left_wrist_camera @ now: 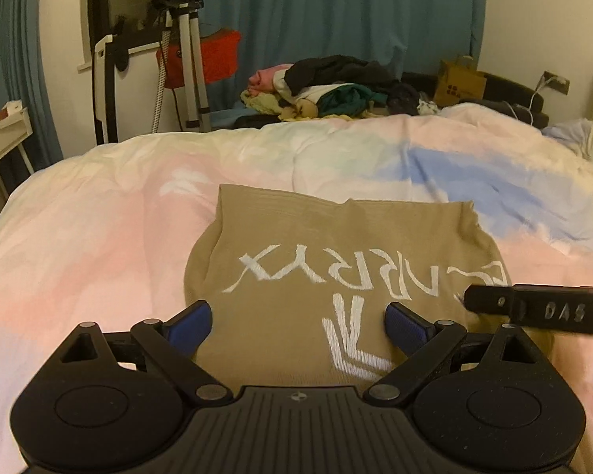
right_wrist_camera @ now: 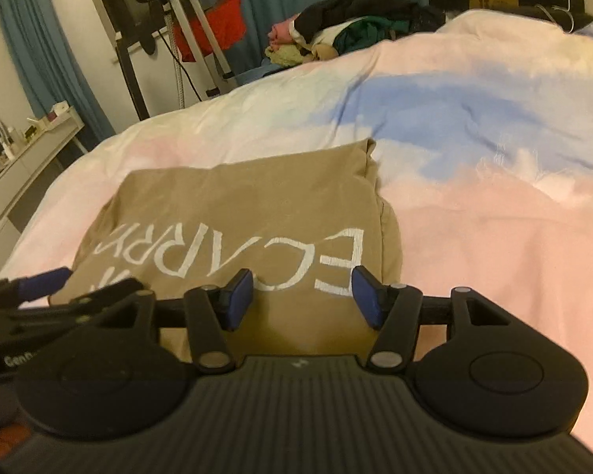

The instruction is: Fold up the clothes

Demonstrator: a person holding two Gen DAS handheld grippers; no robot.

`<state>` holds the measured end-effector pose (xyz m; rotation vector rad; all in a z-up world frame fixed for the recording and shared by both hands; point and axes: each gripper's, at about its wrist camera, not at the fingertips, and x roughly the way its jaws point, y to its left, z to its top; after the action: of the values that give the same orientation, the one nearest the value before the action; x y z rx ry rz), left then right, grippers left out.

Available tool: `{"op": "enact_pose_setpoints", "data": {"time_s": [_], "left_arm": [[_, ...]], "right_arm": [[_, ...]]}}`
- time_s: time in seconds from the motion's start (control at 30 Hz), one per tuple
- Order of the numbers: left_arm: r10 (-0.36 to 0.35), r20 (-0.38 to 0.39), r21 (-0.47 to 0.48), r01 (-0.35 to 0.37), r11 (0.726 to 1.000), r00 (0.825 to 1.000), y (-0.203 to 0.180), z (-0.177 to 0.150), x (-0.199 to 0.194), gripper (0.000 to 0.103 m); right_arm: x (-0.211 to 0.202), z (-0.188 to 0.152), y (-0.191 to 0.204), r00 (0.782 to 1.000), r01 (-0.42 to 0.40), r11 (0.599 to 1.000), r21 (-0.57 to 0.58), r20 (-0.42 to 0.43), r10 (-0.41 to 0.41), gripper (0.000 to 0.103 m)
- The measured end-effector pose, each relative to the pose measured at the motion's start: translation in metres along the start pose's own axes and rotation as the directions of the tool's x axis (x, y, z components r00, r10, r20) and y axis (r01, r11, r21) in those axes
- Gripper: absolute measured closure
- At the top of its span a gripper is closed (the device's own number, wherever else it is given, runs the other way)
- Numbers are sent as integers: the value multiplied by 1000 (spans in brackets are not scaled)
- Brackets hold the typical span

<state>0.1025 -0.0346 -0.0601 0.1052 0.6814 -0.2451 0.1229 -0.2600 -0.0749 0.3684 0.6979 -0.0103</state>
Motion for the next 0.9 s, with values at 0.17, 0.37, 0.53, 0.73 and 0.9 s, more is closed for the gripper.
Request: {"op": "enact_pose_setpoints", "data": {"time_s": [0.17,0.37,0.53,0.73,0.9], "left_arm": [[-41,17,-77,42,996,999,14,0,-25,7],[-84,44,-198,92,976,995,29,-1,-48,4],[-129,45,-318,136,938,991,44,-4,-48,4],[-327,39,-462,307,832,944,56,-8,-36,4],[-525,33,-584,443,680,850,62,-17,-15,4]], "right_arm": [[-34,3,-18,991,-136,965,222,36,132,43],[-28,-26,-42,916,-301,767,566,-52,398,18],[7,-49,-60,893,-276,599,751,-30,450,18],[36,-55,-72,902,-268,482,834,41,430,18],[37,-52,-74,913,-243,489,838,27,407,63]]}}
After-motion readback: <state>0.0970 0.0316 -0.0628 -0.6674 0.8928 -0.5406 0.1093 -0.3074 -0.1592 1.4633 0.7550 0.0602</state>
